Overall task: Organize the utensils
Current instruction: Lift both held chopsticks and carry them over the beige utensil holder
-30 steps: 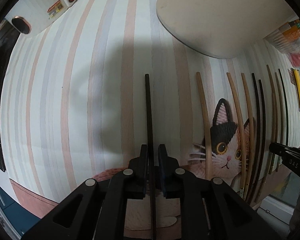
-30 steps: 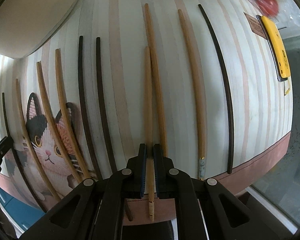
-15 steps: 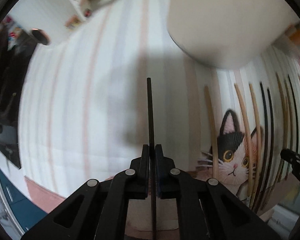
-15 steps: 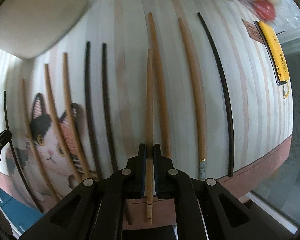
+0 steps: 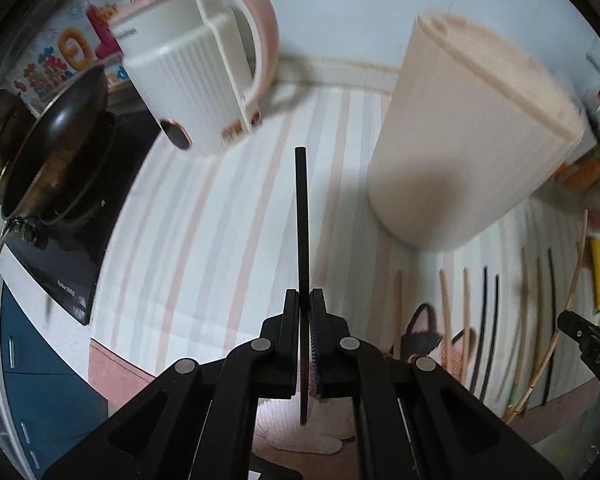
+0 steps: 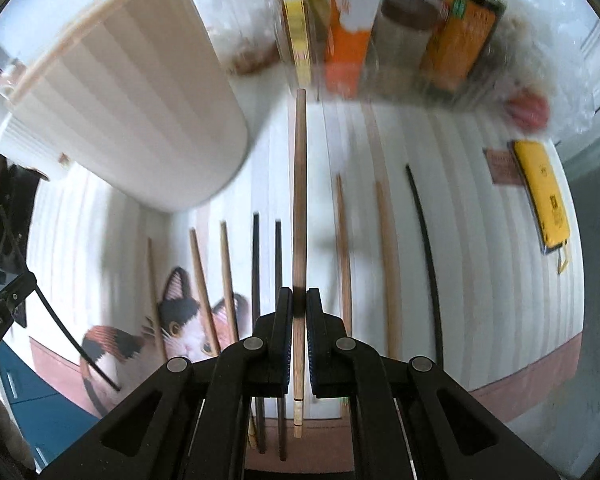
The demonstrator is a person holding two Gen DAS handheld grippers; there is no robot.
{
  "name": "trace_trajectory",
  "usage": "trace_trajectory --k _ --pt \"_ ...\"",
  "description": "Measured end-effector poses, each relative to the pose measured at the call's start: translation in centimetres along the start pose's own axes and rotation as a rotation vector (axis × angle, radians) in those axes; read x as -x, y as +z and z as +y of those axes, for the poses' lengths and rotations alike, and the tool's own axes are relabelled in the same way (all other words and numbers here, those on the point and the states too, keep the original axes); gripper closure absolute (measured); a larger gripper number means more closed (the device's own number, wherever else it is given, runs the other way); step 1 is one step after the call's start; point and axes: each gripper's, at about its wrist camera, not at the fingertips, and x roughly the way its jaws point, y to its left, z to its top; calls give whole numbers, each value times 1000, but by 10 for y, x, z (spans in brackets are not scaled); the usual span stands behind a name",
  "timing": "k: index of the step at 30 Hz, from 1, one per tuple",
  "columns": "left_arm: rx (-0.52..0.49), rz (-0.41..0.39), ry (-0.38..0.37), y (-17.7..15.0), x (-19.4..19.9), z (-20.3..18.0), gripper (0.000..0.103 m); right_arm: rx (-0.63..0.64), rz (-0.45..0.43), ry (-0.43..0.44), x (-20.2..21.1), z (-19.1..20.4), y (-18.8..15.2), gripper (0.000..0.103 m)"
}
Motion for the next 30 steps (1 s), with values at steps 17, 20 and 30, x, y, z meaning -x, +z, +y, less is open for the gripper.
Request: trace_trajectory --k 17,20,30 --pt "35 -328 -96 65 138 8 101 -23 -301 134 121 11 66 96" --pt "33 -380 -133 84 164 8 101 -20 -349 172 145 16 85 96" --pt "-1 -477 -229 148 209 -15 101 -17 -499 262 195 39 162 96"
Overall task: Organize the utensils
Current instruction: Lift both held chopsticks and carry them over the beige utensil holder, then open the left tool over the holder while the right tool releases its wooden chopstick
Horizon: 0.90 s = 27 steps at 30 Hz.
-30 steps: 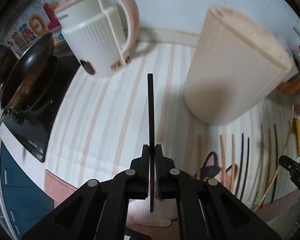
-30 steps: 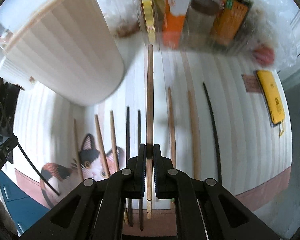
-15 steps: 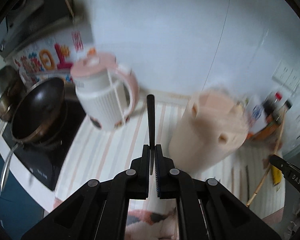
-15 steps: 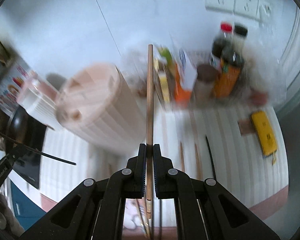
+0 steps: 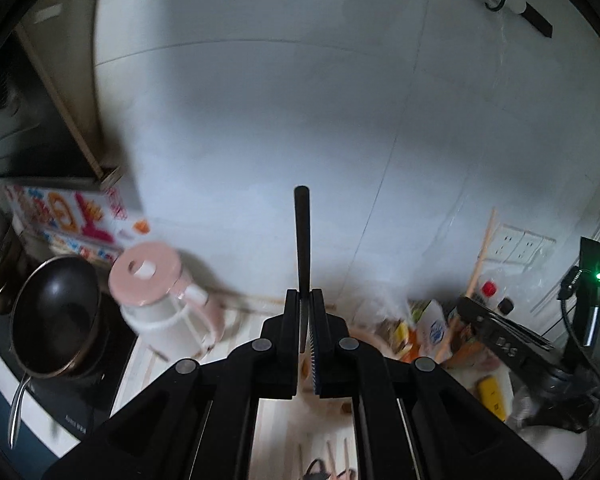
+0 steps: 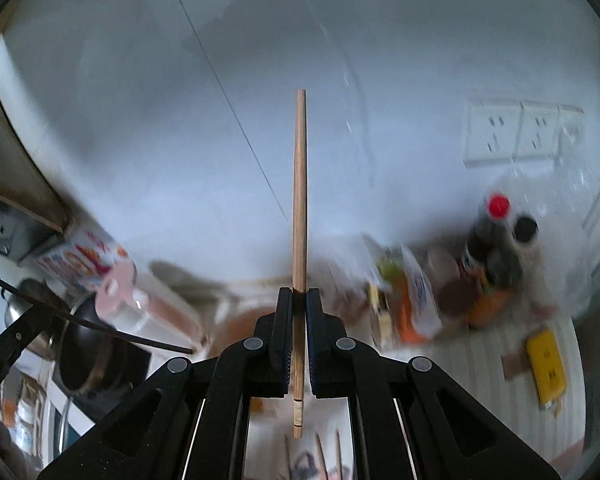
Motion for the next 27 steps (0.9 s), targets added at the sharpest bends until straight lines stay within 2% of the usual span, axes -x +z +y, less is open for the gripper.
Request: trace_trajectory --k 4,8,14,20,25,27 --pt "-7 43 -43 11 -26 -11 101 5 -49 4 -16 12 24 96" --pt "-6 119 -69 5 -57 -16 101 8 -47 2 -43 20 33 96" --pt "-2 231 -77 -12 -102 -14 101 0 -43 11 -85 16 23 97" --pt "17 321 -102 -23 -120 -6 100 53 2 17 -108 18 0 96" --pt "38 290 -94 -18 -99 -7 94 61 97 49 -111 12 -8 95" --pt "19 256 -61 -15 -90 -8 90 59 106 49 -105 7 -10 86"
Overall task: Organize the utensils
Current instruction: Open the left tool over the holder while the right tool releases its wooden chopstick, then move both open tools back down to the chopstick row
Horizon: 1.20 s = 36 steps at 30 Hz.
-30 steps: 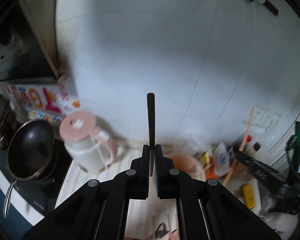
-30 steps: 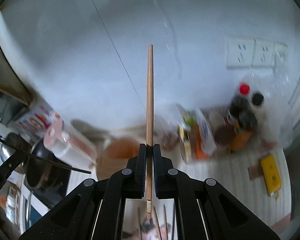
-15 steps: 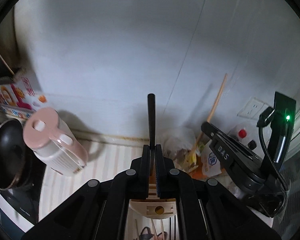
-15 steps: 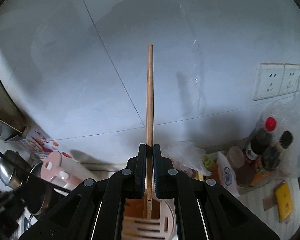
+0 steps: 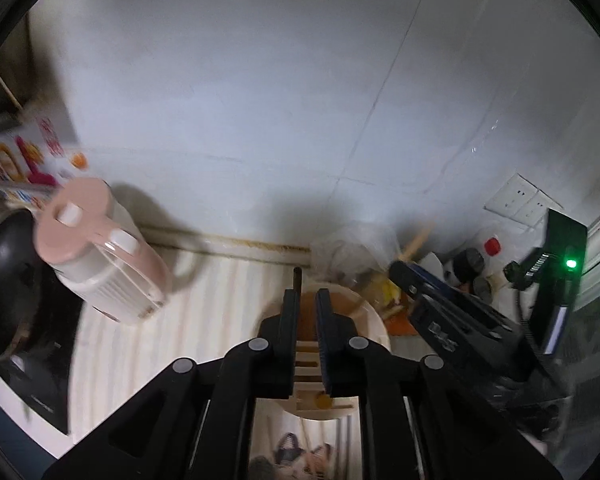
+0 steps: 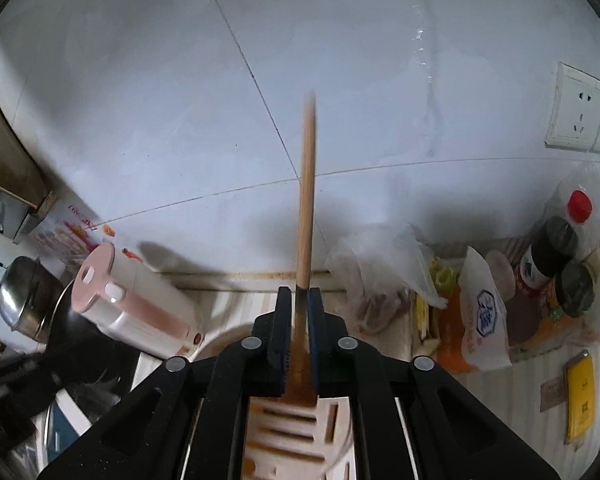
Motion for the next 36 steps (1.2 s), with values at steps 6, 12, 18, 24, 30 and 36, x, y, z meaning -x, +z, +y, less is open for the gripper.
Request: trace_trajectory --k 6,12,18,24,30,36 --pt "11 -97 67 -10 24 10 24 -44 -37 4 45 -12 -5 55" --pt "21 -123 133 -37 30 22 0 -76 -55 -47 86 -22 -28 37" --pt "-13 -39 196 -84 8 25 0 -119 -58 -116 98 -43 -74 20" --pt "-32 89 262 -138 -38 30 0 -139 50 -191 77 -67 -122 20" --pt "-54 198 287 -180 -74 29 0 -146 171 -242 52 -85 -165 20" --pt "-67 263 292 -206 -96 24 0 -155 256 -265 30 -101 -197 23"
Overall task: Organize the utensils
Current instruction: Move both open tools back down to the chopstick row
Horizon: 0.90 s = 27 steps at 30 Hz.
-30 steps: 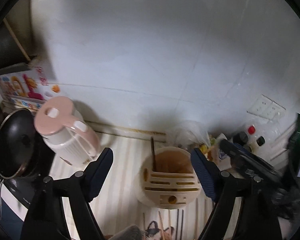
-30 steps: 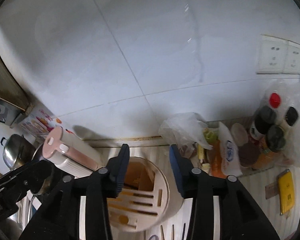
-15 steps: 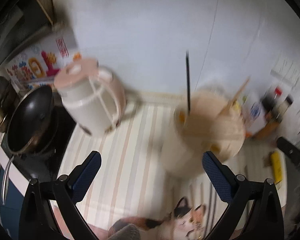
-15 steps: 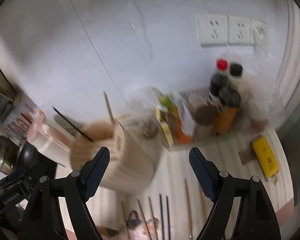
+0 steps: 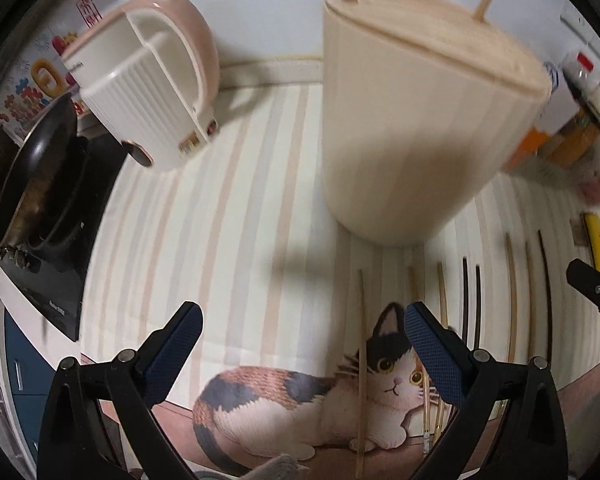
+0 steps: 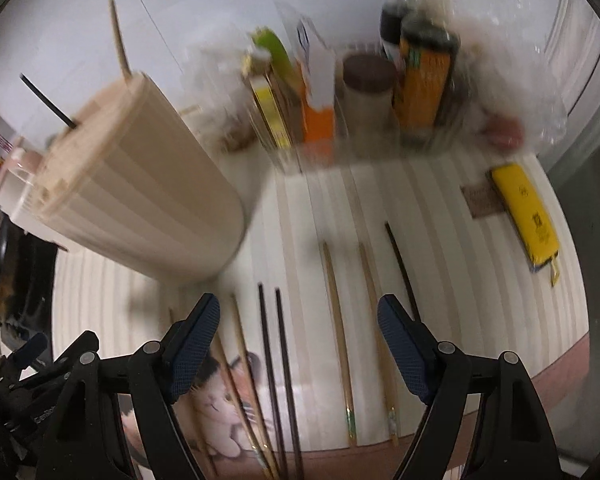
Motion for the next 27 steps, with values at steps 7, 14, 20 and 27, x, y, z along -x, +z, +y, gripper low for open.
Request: trace_trajectory --k 7,14,20,27 --pt "-16 86 -39 -16 -32 -20 2 -3 117 18 -38 -10 -17 48" --pt "-7 240 -110 -30 -77 -34 31 15 219 32 -69 -11 -33 70" --pt "-17 276 -93 -37 -91 -35 47 34 284 40 -87 -6 -45 76" --pt "-71 266 -85 -38 -96 -46 96 49 339 65 -102 2 -53 76"
